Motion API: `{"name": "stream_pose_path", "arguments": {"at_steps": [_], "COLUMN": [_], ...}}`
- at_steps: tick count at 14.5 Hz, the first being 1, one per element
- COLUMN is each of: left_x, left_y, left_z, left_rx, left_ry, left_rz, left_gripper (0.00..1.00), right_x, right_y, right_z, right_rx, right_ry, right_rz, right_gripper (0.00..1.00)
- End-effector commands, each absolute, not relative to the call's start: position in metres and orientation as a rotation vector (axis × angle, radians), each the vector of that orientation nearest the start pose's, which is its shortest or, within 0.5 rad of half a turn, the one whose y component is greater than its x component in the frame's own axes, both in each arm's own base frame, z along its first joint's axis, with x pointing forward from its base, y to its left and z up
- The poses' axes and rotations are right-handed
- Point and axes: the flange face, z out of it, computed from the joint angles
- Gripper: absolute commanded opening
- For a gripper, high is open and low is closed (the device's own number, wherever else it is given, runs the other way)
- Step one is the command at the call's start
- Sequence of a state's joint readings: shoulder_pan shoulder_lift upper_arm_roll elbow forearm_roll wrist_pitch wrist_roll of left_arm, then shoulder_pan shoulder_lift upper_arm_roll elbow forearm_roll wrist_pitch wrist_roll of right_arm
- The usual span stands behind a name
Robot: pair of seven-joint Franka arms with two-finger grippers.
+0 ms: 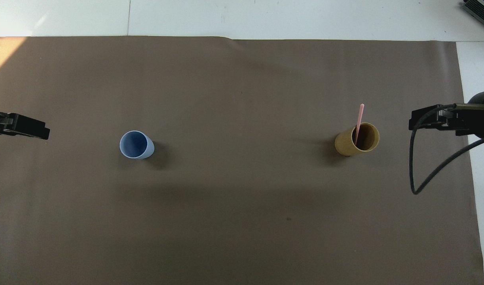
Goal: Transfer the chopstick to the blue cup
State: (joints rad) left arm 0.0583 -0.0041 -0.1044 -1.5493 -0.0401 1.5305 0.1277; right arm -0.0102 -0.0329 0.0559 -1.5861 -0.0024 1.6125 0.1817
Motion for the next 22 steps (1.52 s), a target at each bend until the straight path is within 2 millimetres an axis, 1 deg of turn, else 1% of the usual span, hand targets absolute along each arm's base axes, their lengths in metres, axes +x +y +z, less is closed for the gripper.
{"name": "stream_pose_path", "arguments": {"at_steps": [1, 8, 12, 17, 19, 22], "left_x": [0.5362, 0.5360, 0.5371, 0.5366, 0.5354, 0.5330], "left_y": [-0.0318, -0.0326, -0.0336, -0.0327, -0.0326, -0.0325], "left_z": [0.6358, 0.6356, 0.6397, 0.6400, 0.6378, 0.6397], "left_rx": [-3.180, -3.172, -3.175, -3.175, -3.173, -3.170], "left_ry": [0.277, 0.286, 0.265, 0.265, 0.269, 0.278], "left_rz": [0.039, 0.042, 0.027, 0.032, 0.037, 0.032], "left_gripper": [1.00, 1.00, 1.00, 1.00, 1.00, 1.00], "right_x": [0.5400, 0.5411, 0.5418, 0.5413, 0.5413, 0.5419], "right_y": [0.0233, 0.0266, 0.0250, 0.0250, 0.0258, 0.0258], "right_z": [0.6398, 0.6405, 0.6403, 0.6411, 0.6404, 0.6397], "right_rx": [-3.109, -3.109, -3.108, -3.108, -3.108, -3.109], "right_ry": [0.210, 0.187, 0.189, 0.189, 0.189, 0.184], "right_rz": [-0.078, -0.089, -0.097, -0.099, -0.097, -0.097], "right_gripper": [1.00, 1.00, 1.00, 1.00, 1.00, 1.00]}}
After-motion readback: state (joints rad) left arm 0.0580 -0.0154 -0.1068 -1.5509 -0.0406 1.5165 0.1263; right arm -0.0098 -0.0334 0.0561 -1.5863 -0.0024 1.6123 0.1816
